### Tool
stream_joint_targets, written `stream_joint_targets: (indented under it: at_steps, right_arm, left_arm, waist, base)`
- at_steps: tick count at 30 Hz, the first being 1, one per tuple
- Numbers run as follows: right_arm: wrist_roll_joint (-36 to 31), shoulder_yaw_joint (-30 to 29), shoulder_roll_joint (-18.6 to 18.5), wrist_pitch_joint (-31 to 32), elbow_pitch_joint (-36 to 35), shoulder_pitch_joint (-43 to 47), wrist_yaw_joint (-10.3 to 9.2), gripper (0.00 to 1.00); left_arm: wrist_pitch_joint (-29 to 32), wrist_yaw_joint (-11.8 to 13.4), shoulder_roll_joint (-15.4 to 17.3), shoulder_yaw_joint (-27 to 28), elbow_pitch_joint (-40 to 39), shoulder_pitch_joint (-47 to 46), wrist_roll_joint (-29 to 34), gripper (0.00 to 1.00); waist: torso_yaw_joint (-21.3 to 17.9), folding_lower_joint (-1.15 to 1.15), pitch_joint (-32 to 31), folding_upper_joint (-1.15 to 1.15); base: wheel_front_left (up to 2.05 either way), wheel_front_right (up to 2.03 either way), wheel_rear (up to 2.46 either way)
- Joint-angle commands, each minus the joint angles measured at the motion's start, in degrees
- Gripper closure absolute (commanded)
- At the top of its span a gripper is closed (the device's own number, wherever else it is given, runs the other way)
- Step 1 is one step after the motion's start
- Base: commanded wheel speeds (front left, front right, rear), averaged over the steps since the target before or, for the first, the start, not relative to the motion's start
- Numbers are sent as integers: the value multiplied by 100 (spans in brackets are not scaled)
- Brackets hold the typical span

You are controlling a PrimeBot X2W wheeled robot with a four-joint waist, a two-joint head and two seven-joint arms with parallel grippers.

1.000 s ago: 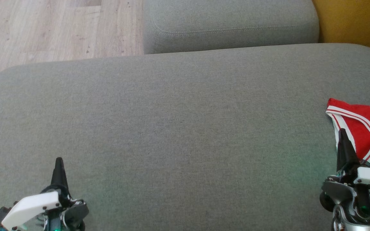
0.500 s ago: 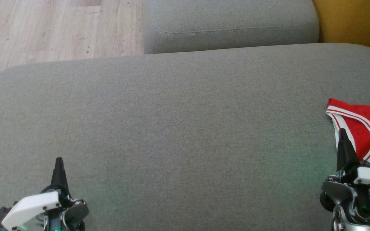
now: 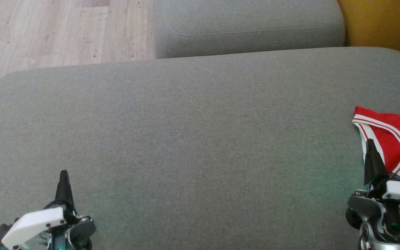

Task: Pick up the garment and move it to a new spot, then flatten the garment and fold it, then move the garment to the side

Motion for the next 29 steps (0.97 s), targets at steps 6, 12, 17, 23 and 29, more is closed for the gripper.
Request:
stream_joint_targets:
  at_steps: [6,12,17,23,29]
  right_arm:
    - [41,117,-29,34,-226,-117,-4,100]
    - [41,117,-29,34,-226,-117,-4,100]
    - [41,117,-29,33,-226,-117,-4,100]
    - [41,117,-29,33,-226,-117,-4,100]
    - [41,117,-29,33,-226,-117,-4,100]
  left_arm:
    - [40,-40,40,231,-215,-281,-32,100]
    - [40,-40,40,231,-215,-281,-32,100]
    - [40,-40,40,231,-215,-281,-32,100]
    - [40,-40,40,231,-215,-281,-32,100]
    - [40,-40,40,231,-215,-281,-32,100]
  waist:
    - [0,0,0,0]
    - [0,0,0,0]
    - [0,0,0,0]
    - [0,0,0,0]
    - [0,0,0,0]
  base:
    - [0,0,0]
    - [0,0,0]
    - [0,0,0]
    - [0,0,0]
    - [0,0,0]
